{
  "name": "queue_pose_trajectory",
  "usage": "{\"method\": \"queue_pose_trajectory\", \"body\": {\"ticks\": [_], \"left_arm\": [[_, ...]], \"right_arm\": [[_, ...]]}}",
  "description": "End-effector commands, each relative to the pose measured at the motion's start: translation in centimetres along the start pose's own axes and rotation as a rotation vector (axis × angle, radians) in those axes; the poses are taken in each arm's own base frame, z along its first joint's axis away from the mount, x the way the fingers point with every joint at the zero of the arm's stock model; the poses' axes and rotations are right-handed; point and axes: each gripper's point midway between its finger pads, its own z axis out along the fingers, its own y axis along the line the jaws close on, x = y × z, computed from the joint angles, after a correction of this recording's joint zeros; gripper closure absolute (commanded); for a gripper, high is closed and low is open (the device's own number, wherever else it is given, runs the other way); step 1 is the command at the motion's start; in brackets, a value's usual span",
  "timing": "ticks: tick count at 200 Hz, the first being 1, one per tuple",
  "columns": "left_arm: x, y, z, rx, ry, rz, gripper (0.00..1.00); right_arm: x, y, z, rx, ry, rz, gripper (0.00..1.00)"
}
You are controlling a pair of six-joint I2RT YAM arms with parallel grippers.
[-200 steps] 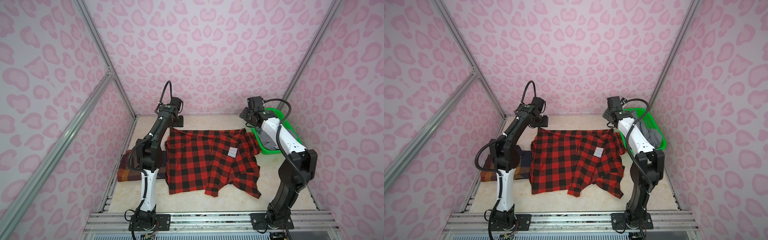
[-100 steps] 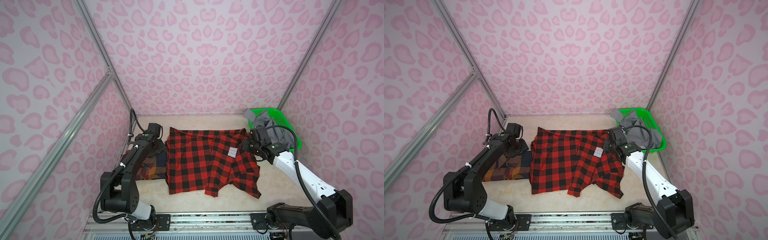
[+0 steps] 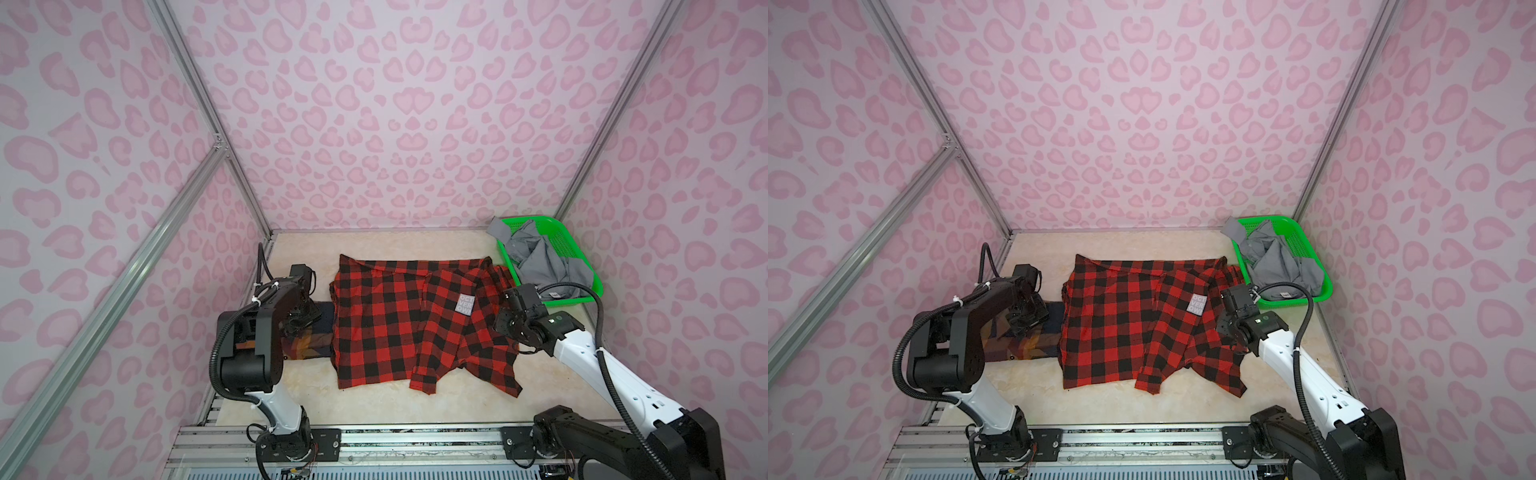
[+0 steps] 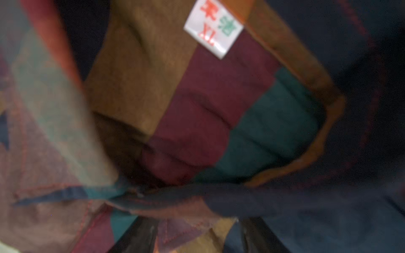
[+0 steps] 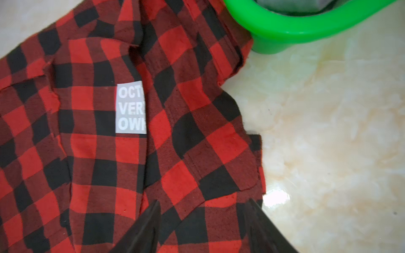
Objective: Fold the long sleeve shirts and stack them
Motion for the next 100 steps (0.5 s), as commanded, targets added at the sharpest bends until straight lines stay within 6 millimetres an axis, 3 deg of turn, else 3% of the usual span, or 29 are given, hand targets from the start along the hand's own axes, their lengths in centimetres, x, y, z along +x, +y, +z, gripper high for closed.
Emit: {"method": "queue_pose_trajectory", "body": {"ticks": [1, 20, 53, 77, 100], "left_arm": [[-0.7, 1.7, 1.1, -0.075, 0.018, 0.018, 0.40], [-1.4, 3.0, 2.0, -0.115, 0.038, 0.006, 0.40], [-3.0, 2.3, 1.7, -0.102, 0.039, 0.034, 0.40], [-3.8, 0.4, -1.5, 0.022, -0.007, 0.025, 0.39], [-2.6, -1.6, -5.7, 0.134, -0.092, 0.058, 0.37]], "right_arm": [[1.0, -3.1, -0.1, 0.134, 0.016, 0.015, 0.37], [1.7, -4.6, -0.5, 0.180, 0.031, 0.018, 0.34], [4.1, -5.5, 0.3, 0.181, 0.102, 0.007, 0.34], [7.1, -6.1, 1.9, 0.175, 0.191, 0.001, 0.33], [9.4, -5.3, 3.3, 0.138, 0.258, -0.020, 0.38]]}}
